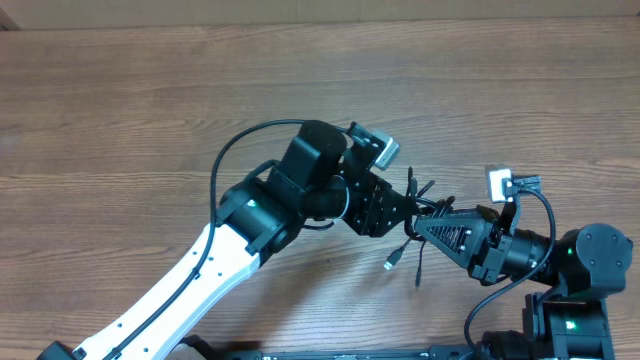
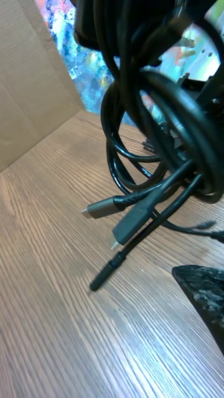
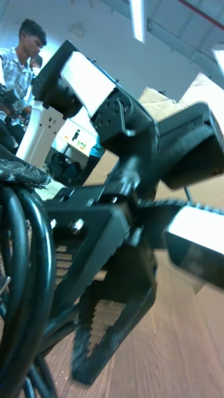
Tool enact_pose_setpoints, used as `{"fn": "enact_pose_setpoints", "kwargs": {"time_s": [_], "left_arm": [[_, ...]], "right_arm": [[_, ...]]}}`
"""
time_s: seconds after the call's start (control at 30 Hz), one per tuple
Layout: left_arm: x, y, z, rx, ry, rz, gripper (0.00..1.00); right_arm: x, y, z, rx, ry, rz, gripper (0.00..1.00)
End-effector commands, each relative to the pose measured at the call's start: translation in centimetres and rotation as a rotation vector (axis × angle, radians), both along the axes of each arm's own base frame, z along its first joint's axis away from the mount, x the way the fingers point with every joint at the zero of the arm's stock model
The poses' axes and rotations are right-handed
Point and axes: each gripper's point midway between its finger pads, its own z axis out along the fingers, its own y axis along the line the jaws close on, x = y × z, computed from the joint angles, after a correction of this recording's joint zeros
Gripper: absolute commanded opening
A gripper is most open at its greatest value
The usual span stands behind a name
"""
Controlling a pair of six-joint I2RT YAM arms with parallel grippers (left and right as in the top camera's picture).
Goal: Untangle cables
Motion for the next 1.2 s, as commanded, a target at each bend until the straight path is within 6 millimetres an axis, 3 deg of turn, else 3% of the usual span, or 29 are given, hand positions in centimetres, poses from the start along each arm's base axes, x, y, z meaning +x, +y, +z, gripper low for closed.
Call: {"fn": "enact_pose_setpoints", "kwargs": {"time_s": [0.0,0.07,0.23,0.33,0.57,0.8,1.17], "left_arm": [[-0.4,-1.3,0.2,-0.016,-0.020,-0.043,0.64],[-0.5,-1.7,0.4,-0.027,-0.038,-0.055,0.61],[-0.3,-2.0,0.9,-0.046,-0.066,-0.059,0.35],[-0.2,-2.0,1.1,-0.048,-0.082,-0.062,0.04],[2.3,-0.4,-0.7,0.067,-0.116,0.090,0.04],[6.8,4.4,-2.9,0.226,-0.092,0.439,0.04],[8.6,6.1,-2.7,0.230,-0.100,0.517,0.04]], "right_arm": [[-1.2,0.3,0.7,0.002,-0.020,0.053,0.04],[-1.3,0.3,0.6,0.001,-0.020,0.061,0.04],[-1.4,0.3,0.6,0.000,-0.021,0.066,0.04],[-1.4,0.3,0.7,0.000,-0.029,0.066,0.04],[-1.5,0.4,0.8,-0.001,-0.032,0.070,0.04],[-3.1,0.7,1.3,-0.020,-0.111,0.155,0.04],[-5.2,0.9,1.8,-0.059,-0.228,0.266,0.04]]}}
